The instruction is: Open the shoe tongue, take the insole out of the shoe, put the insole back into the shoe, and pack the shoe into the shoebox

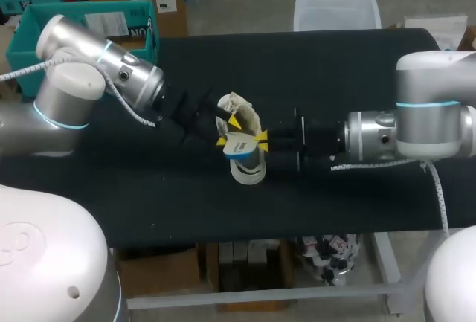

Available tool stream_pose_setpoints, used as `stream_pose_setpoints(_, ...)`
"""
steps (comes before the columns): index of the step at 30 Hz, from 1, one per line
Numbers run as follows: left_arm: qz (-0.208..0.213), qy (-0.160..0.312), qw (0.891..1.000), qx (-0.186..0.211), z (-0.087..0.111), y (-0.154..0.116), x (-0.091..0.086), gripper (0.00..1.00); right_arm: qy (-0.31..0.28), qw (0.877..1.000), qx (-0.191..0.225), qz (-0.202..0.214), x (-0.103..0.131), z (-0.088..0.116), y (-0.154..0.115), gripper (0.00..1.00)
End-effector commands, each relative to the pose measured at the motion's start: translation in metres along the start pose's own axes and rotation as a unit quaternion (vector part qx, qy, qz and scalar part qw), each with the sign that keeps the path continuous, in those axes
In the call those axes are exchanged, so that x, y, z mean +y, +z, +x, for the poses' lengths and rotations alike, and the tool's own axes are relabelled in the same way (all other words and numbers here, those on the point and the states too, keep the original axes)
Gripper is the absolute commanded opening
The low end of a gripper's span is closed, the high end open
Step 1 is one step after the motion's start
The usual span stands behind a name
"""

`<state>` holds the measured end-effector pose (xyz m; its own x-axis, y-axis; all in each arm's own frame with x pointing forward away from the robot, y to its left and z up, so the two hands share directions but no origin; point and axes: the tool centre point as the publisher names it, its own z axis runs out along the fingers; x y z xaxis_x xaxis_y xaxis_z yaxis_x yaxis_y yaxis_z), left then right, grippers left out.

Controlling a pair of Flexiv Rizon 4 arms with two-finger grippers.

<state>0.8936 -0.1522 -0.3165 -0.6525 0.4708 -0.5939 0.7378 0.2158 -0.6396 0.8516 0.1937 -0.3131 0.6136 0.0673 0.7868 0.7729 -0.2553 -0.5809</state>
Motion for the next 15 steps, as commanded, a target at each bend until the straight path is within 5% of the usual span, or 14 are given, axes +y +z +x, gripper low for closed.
stream_pose_setpoints(1, 0.003, 0.005, 1.000, -0.005, 0.004, 0.000, -0.004, 0.39, 0.001, 1.000, 0.000, 0.000, 0.002, 0.000, 0.001, 0.00)
stream_pose_setpoints(3, 0.007, 0.006, 1.000, -0.008, 0.005, 0.000, -0.005, 0.23, 0.003, 1.000, -0.001, -0.001, 0.004, 0.000, 0.001, 0.00)
stream_pose_setpoints(4, 0.010, 0.007, 1.000, -0.009, 0.005, 0.001, -0.005, 0.00, 0.003, 1.000, -0.002, -0.001, 0.004, 0.000, 0.001, 0.00)
stream_pose_setpoints(15, 0.002, 0.026, 1.000, -0.008, 0.007, 0.007, 0.012, 0.00, -0.004, 1.000, -0.017, 0.004, 0.018, 0.000, 0.010, 0.00)
